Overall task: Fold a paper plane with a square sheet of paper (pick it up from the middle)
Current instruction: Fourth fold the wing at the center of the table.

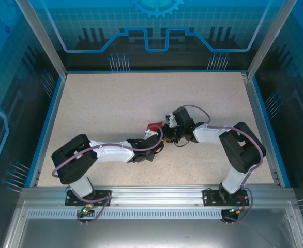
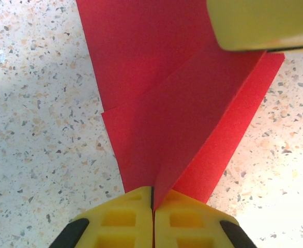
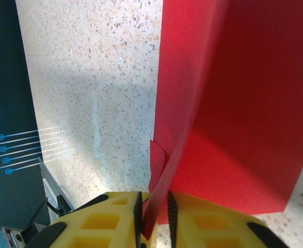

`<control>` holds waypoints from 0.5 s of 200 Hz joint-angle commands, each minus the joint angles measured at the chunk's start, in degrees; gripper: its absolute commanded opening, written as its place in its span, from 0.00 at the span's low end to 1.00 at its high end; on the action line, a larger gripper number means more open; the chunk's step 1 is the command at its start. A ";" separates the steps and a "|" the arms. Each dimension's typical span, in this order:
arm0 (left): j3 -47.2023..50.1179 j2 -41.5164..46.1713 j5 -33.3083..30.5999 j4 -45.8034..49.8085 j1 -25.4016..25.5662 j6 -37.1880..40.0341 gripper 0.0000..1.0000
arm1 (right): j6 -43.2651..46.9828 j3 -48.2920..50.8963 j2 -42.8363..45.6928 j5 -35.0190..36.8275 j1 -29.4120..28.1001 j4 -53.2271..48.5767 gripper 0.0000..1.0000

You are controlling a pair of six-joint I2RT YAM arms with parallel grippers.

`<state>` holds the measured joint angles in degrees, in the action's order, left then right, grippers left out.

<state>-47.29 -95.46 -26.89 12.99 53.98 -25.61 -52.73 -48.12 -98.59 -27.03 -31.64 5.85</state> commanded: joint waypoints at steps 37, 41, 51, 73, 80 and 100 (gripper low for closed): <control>6.83 6.23 12.82 -9.89 -5.08 -1.29 0.05 | 3.24 2.54 9.74 1.41 4.11 -4.89 0.38; 7.33 6.53 13.97 -10.65 -5.58 -1.40 0.05 | 3.51 2.66 10.43 1.45 4.33 -5.11 0.40; 8.67 7.16 16.63 -12.56 -6.93 -1.89 0.05 | 4.07 2.99 12.05 2.16 4.68 -6.00 0.42; 10.98 8.23 22.48 -16.00 -9.75 -2.53 0.05 | 5.14 3.47 14.24 2.86 4.83 -7.33 0.46; 11.40 8.35 24.12 -16.72 -10.56 -2.61 0.05 | 5.27 3.51 14.50 2.81 4.81 -7.44 0.46; 12.60 8.35 28.48 -19.01 -12.58 -2.69 0.05 | 5.23 3.93 14.43 2.01 4.64 -6.86 0.47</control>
<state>-36.40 -88.27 -6.85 -1.48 43.42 -27.14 -48.97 -45.67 -84.75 -24.80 -27.31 0.84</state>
